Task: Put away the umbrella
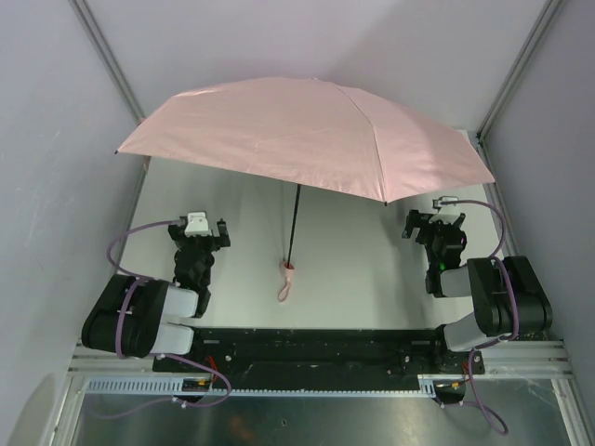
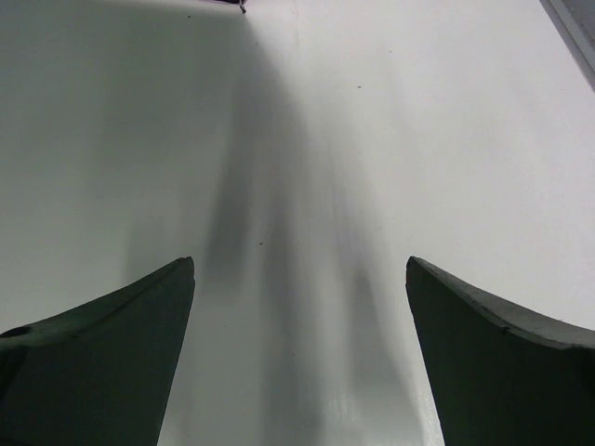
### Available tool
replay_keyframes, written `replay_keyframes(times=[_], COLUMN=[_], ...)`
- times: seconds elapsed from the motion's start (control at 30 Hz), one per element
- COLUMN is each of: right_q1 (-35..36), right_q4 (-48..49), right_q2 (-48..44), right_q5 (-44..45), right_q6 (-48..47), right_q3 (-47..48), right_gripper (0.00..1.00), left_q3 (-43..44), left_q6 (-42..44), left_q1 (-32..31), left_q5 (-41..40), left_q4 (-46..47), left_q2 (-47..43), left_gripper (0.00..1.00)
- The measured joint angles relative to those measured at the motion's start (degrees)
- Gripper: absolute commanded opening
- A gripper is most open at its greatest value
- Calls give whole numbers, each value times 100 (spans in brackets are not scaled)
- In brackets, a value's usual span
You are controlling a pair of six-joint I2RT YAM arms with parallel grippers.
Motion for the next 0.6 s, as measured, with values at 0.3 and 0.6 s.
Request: replay_keyframes(times=[0.3, 0.6], right_q1=[-103, 1303], right_q4=[-103, -879], right_q2=[-55, -1353], right_q5=[70, 1733], right_q6=[63, -160], right_q3=[2, 9], right_gripper=[99, 99], left_q3=[28, 184], left_q6=[-17, -664], left_q1=[111, -424], left_q5=[-20, -1172], left_q4=[-195, -1508], left_q2=[-352, -2903], left_gripper=[100, 99])
